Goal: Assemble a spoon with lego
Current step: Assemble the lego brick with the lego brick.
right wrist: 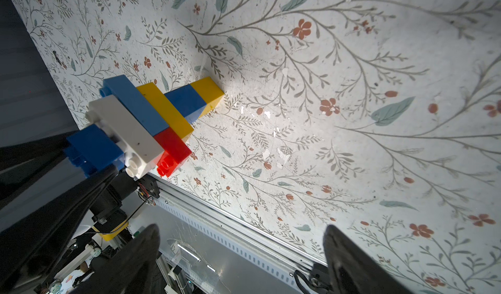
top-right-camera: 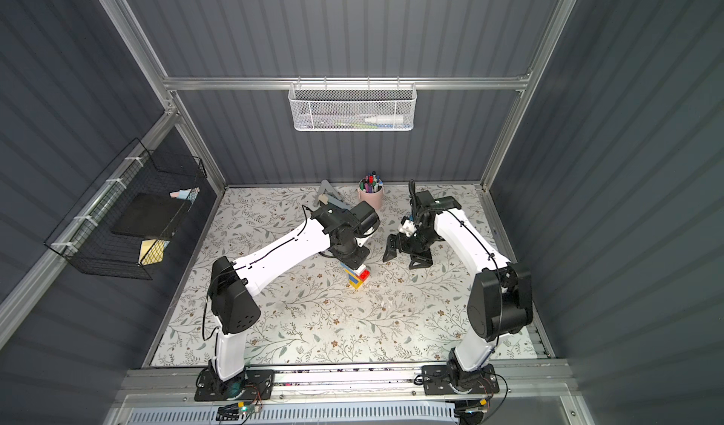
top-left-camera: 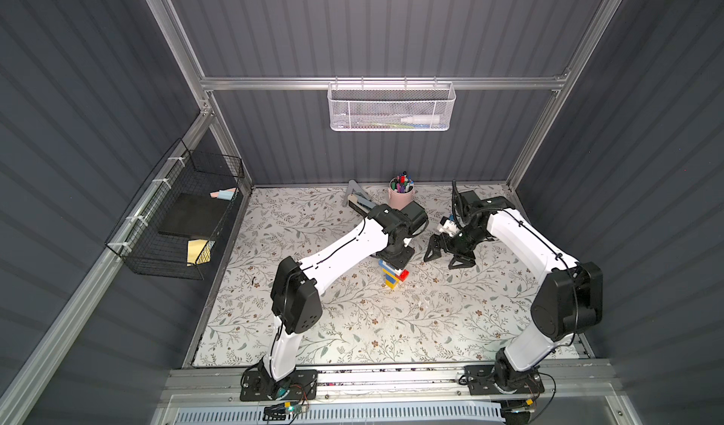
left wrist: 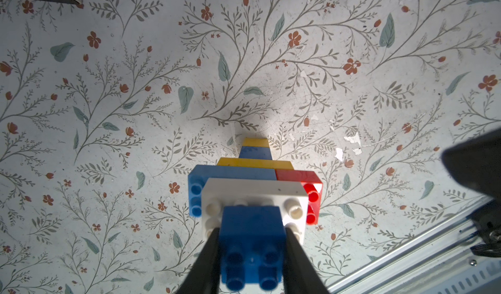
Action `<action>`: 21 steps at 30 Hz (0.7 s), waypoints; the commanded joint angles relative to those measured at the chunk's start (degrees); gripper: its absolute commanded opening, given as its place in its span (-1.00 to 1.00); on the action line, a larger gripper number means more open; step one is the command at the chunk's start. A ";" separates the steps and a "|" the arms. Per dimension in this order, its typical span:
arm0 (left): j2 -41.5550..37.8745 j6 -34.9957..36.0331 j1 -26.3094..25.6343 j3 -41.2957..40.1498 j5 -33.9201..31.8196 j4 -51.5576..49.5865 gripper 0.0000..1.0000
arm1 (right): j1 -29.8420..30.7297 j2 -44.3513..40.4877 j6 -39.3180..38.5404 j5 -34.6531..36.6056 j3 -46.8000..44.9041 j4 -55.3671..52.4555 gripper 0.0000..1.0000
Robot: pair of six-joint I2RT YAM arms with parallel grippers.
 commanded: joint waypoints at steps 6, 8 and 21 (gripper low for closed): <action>1.19 2.42 1.03 -1.68 1.45 -0.86 -0.29 | -0.23 -1.28 -1.51 -1.04 -0.78 -0.75 0.88; 1.42 2.68 1.27 -2.59 2.26 -0.74 -0.29 | -0.21 -1.15 -1.52 -1.21 -0.75 -0.77 0.88; 2.09 2.83 1.94 -6.96 3.80 -0.71 -0.31 | -0.27 -0.70 -1.49 -1.66 -0.14 -0.63 0.87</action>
